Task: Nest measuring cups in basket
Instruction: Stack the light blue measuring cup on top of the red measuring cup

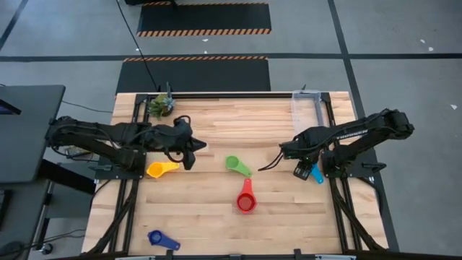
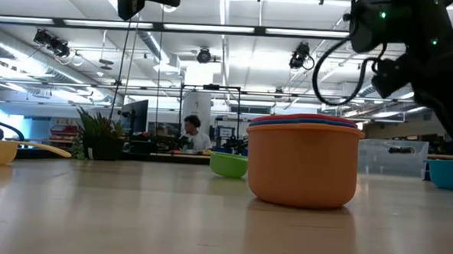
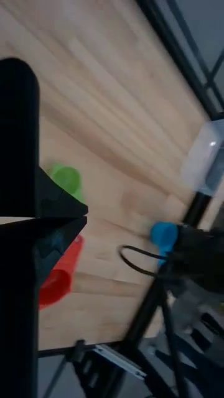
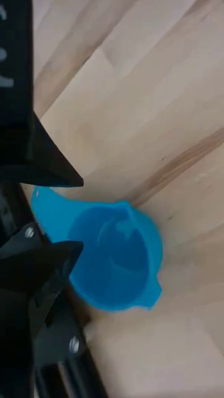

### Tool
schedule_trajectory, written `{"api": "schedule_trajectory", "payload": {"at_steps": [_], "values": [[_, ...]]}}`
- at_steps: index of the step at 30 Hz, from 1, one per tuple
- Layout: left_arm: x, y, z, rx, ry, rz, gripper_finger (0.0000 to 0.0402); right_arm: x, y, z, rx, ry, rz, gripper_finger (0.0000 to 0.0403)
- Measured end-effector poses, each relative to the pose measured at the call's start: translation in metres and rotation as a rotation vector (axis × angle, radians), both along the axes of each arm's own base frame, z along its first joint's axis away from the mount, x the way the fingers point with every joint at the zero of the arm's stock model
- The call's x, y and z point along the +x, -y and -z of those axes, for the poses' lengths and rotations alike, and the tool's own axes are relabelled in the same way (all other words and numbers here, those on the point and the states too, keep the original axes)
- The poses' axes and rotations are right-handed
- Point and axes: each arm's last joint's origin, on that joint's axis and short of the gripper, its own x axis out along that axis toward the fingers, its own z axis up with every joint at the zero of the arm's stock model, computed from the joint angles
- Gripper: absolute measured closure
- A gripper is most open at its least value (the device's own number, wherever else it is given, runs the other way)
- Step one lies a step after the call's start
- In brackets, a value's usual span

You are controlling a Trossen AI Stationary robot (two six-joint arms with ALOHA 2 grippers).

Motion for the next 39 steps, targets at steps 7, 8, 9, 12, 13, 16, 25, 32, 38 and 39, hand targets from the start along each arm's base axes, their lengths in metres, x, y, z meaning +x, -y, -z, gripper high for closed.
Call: {"api": "schedule_trajectory", "payload": {"at_steps": [7, 8, 9, 12, 13, 16, 25, 32, 38, 39], "values": [[0.0, -0.003, 0.0, 0.0, -0.005, -0.012, 0.0402, -0.003, -0.001, 0.027, 0.034, 0.032, -0.024, 0.0244], [0.0, -0.003, 0.0, 0.004, -0.005, -0.01, 0.0402, -0.003, 0.0, 0.03, 0.035, 0.04, -0.043, 0.0245], [0.0, -0.003, 0.0, 0.01, -0.004, -0.007, 0.0402, -0.004, 0.0, 0.033, 0.035, 0.048, -0.066, 0.0245], [0.0, -0.003, 0.0, 0.011, -0.002, -0.006, 0.0401, -0.006, 0.0, 0.044, 0.036, 0.05, -0.121, 0.0245], [0.001, -0.003, 0.0, 0.011, 0.002, -0.006, 0.0401, -0.006, 0.0, 0.047, 0.031, 0.047, -0.132, 0.0246], [0.0, -0.003, 0.0, 0.011, 0.0, -0.005, 0.04, -0.008, 0.001, 0.057, 0.016, 0.031, -0.155, 0.0257], [0.001, -0.003, -0.001, 0.01, 0.009, -0.005, 0.0398, -0.005, 0.002, 0.058, 0.01, 0.056, -0.193, 0.0388], [0.001, -0.003, -0.001, -0.014, 0.013, -0.014, 0.0398, 0.013, -0.003, 0.023, 0.098, 0.103, -0.338, 0.0395], [0.001, -0.001, -0.001, -0.07, 0.017, 0.005, 0.0398, 0.044, -0.009, -0.04, 0.107, 0.213, -0.535, 0.0395], [0.001, -0.001, -0.001, -0.089, 0.018, 0.004, 0.0398, 0.05, -0.011, -0.05, 0.105, 0.227, -0.57, 0.0395]]}}
